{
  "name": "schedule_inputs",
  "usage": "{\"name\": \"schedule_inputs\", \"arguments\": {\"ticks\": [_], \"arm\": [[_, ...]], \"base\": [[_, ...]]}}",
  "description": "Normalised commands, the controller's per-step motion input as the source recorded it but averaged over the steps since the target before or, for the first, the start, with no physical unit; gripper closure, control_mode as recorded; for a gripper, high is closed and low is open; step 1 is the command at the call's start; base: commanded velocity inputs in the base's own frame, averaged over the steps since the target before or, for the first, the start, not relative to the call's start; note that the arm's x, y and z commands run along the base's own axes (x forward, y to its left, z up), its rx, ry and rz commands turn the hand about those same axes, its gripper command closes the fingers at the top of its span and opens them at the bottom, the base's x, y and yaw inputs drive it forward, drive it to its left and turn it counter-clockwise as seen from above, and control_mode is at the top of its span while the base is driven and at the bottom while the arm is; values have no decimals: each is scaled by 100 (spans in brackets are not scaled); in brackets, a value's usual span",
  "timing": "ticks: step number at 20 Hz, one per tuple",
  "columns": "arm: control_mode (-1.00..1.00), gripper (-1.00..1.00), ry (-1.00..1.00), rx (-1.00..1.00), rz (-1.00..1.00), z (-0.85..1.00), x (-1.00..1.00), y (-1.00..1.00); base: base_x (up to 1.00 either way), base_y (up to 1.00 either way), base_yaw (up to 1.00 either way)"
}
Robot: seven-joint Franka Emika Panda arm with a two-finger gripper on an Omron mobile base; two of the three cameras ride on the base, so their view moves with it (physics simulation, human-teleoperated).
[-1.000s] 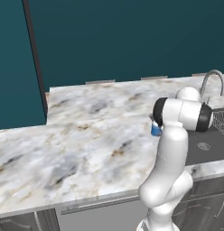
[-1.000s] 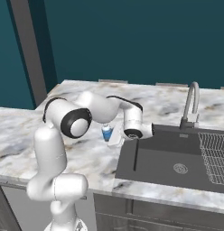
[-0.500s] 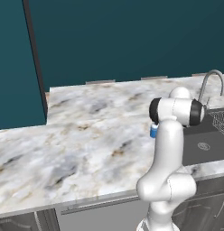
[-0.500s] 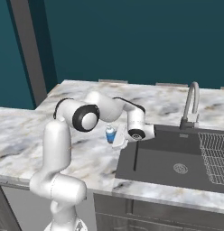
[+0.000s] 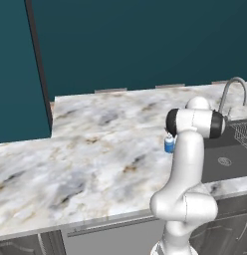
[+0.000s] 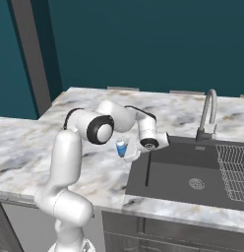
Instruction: Locate and retrieve the soap dispenser and dish brush from the cabinet. Place them next to the sink.
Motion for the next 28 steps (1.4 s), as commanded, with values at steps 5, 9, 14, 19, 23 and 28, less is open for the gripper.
{"name": "schedule_inputs", "arguments": {"ticks": [5, 9, 14, 19, 23, 28], "arm": [[-100, 100, -1, -6, 0, -31, 7, 0], [-100, 100, 0, 0, 0, -17, 8, 0], [-100, -100, 0, 0, 0, -16, 6, 0], [-100, -100, 0, 0, 0, -23, 4, -2], [-100, -100, 0, 0, 0, -16, 17, -11], [-100, -100, 0, 0, 0, 1, 9, -18]], "base": [[0, 0, 0], [0, 0, 0], [0, 0, 0], [0, 0, 0], [0, 0, 0], [0, 0, 0]]}}
